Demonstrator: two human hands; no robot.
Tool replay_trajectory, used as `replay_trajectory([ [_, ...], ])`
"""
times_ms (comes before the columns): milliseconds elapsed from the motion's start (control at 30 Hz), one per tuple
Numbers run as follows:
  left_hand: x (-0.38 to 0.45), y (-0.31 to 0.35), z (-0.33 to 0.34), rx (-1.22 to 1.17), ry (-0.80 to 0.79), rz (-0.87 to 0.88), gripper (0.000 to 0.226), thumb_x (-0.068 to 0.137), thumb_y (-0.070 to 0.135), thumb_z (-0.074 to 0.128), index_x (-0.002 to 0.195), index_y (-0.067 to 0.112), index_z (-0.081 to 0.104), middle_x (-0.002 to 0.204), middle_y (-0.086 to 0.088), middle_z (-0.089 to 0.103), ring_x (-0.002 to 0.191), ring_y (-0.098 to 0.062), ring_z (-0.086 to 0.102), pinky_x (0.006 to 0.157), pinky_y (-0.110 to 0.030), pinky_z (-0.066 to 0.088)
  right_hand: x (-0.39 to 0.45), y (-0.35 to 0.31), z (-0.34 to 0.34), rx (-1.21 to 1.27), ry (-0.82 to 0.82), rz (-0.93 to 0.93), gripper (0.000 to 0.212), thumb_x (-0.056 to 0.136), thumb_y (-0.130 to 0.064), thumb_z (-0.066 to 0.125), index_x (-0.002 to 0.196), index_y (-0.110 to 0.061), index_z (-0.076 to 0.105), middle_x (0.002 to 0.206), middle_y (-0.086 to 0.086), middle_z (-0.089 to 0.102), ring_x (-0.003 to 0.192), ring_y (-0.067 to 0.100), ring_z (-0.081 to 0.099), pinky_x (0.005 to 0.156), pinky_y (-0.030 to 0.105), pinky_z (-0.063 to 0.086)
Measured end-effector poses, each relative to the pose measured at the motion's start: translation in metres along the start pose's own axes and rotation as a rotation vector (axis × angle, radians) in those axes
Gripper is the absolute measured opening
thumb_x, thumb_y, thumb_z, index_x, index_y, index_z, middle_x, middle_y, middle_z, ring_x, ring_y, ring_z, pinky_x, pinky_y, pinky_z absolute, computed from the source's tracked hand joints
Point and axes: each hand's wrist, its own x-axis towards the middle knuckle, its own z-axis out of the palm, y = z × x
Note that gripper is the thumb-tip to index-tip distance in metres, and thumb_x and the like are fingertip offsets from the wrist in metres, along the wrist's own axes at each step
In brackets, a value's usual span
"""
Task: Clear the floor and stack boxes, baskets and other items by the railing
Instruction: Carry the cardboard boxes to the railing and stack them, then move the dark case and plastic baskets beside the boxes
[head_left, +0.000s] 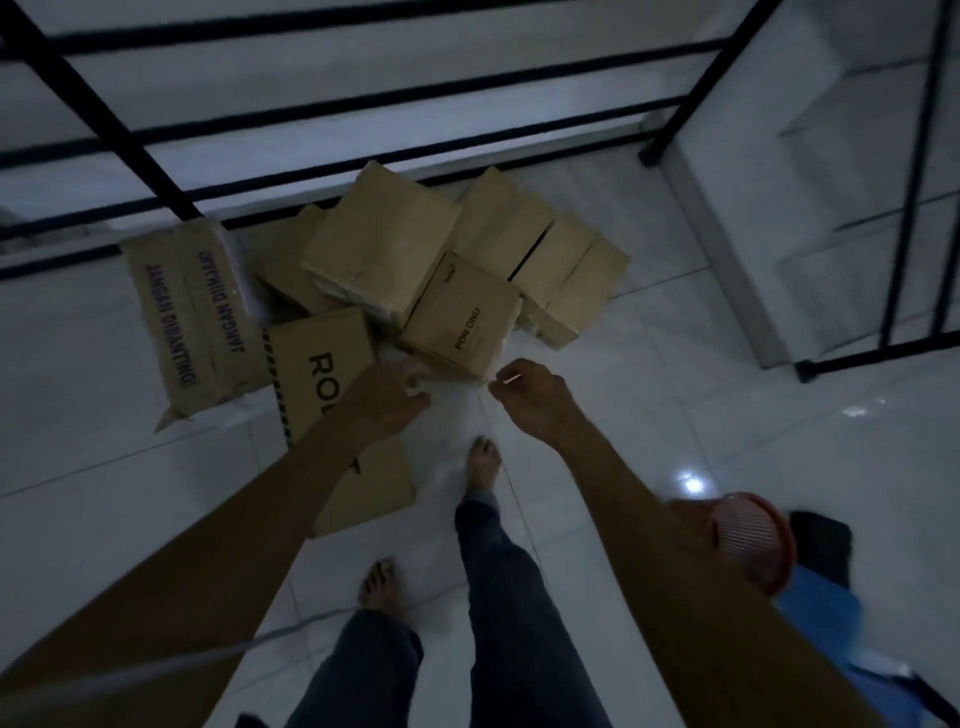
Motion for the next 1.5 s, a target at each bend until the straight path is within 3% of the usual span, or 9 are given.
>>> replay_trajectory([
  [167,-0.094,0.007,0.001,-0.064,-0.061,0.037,0.032,0.094,0.028,0.067,0.125,0.022,0.065,0.116,-0.004,0.065,0.105,-0.021,0.064,0.083,-0.025,0.049,-0.105,-0.004,0.003,-0.042,0.074,-0.036,0.034,0.098,-0.036,0.059,0.122,-0.012,0.060,0.112,0.008,0.067,0.099,0.021,0.060,0.076,0.020,0.038],
  [367,-0.173,0.056,0.000,0.037,-0.190,0.124,0.038,0.095,0.033,0.066,0.131,0.022,0.061,0.118,-0.003,0.065,0.107,-0.019,0.060,0.085,-0.028,0.049,-0.200,0.014,-0.007,-0.042,0.179,-0.054,0.036,0.098,-0.035,0.060,0.123,-0.010,0.059,0.110,0.011,0.069,0.105,0.024,0.063,0.075,0.020,0.035],
  [533,-0.213,0.104,0.025,0.092,-0.206,0.193,0.033,0.094,0.030,0.068,0.125,0.019,0.064,0.113,-0.005,0.066,0.098,-0.016,0.059,0.070,-0.021,0.045,-0.264,0.056,-0.023,-0.028,0.244,-0.033,0.039,0.098,-0.037,0.059,0.126,-0.009,0.058,0.112,0.012,0.069,0.107,0.026,0.062,0.077,0.022,0.036],
  [633,-0.239,0.140,0.055,0.162,-0.226,0.242,0.034,0.093,0.033,0.067,0.125,0.021,0.063,0.111,-0.003,0.066,0.101,-0.019,0.061,0.084,-0.029,0.051,-0.305,0.095,-0.035,-0.027,0.307,-0.023,0.041,0.098,-0.038,0.058,0.127,-0.009,0.058,0.114,0.013,0.068,0.110,0.027,0.061,0.079,0.025,0.038],
  [833,-0.310,0.220,0.150,0.292,-0.215,0.368,0.043,0.094,0.039,0.066,0.133,0.024,0.058,0.120,-0.003,0.063,0.104,-0.019,0.060,0.075,-0.023,0.040,-0.421,0.203,-0.062,-0.061,0.458,0.010,0.047,0.099,-0.043,0.053,0.134,-0.011,0.054,0.133,0.011,0.056,0.119,0.028,0.055,0.092,0.034,0.043],
  [1000,-0.369,0.282,0.238,0.363,-0.258,0.492,0.048,0.091,0.043,0.067,0.134,0.025,0.057,0.128,-0.005,0.063,0.112,-0.019,0.060,0.088,-0.026,0.044,-0.516,0.297,-0.085,-0.119,0.589,0.067,0.045,0.099,-0.045,0.049,0.129,-0.011,0.057,0.126,0.011,0.060,0.110,0.031,0.060,0.091,0.042,0.051],
  [1200,-0.417,0.350,0.309,0.442,-0.349,0.592,0.051,0.092,0.043,0.065,0.138,0.024,0.055,0.132,-0.004,0.062,0.116,-0.020,0.060,0.096,-0.030,0.047,-0.592,0.382,-0.100,-0.037,0.738,0.118,0.036,0.099,-0.035,0.053,0.124,-0.009,0.059,0.122,0.012,0.061,0.112,0.029,0.057,0.088,0.036,0.046],
  [1400,-0.425,0.403,0.363,0.490,-0.419,0.652,0.045,0.092,0.040,0.064,0.135,0.027,0.057,0.128,-0.004,0.064,0.113,-0.021,0.062,0.089,-0.028,0.049,-0.624,0.448,-0.109,0.082,0.837,0.190,0.039,0.098,-0.037,0.057,0.123,-0.007,0.060,0.123,0.014,0.060,0.111,0.029,0.057,0.093,0.037,0.047],
  [1500,-0.419,0.424,0.386,0.483,-0.464,0.635,0.021,0.095,0.028,0.061,0.116,0.029,0.063,0.100,0.005,0.062,0.097,-0.014,0.060,0.075,-0.014,0.046,-0.627,0.474,-0.117,0.110,0.838,0.234,0.040,0.099,-0.034,0.057,0.126,-0.006,0.058,0.126,0.015,0.059,0.113,0.029,0.057,0.091,0.034,0.043],
])
